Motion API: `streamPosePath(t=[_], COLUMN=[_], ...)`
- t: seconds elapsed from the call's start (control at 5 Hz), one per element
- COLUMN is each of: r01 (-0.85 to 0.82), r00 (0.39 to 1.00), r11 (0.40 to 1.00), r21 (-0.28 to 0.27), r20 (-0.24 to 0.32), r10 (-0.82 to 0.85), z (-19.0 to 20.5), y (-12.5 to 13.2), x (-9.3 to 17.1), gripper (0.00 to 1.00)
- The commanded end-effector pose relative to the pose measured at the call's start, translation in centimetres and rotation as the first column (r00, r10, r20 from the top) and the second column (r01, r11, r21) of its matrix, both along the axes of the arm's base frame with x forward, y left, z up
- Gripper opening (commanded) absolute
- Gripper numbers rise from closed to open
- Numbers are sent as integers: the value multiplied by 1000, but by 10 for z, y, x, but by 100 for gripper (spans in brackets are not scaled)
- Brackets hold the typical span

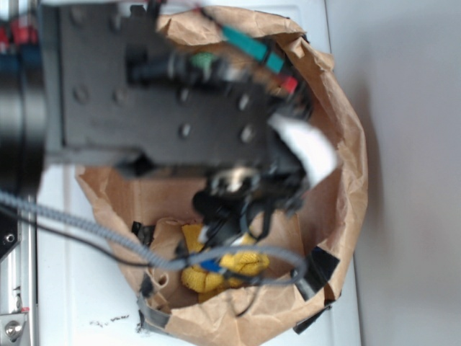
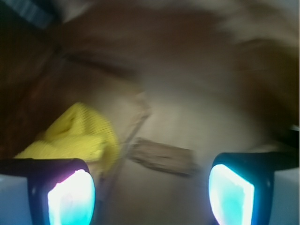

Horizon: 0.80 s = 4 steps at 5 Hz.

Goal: Grab the yellow cloth.

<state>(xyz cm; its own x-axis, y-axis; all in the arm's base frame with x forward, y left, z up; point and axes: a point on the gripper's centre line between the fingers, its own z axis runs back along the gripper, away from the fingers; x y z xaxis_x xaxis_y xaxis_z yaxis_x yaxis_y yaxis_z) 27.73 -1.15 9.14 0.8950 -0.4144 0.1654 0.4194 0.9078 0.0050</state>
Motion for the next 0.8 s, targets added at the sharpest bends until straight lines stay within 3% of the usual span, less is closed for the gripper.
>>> streamPosePath(t=[0.0,0.2,0.4,0.6], r01=[150,159,183,182], r00=[986,981,975,965], r11=[966,952,955,941], r21=[-212,-263,-235,-284], r20=[-40,-63,-79,-131], r10=[-162,-181,-206,-227], z=[1,-1,-24,-34], y=[-26,-29,-28,-27], x=[2,2,4,3], gripper=[100,100,100,100])
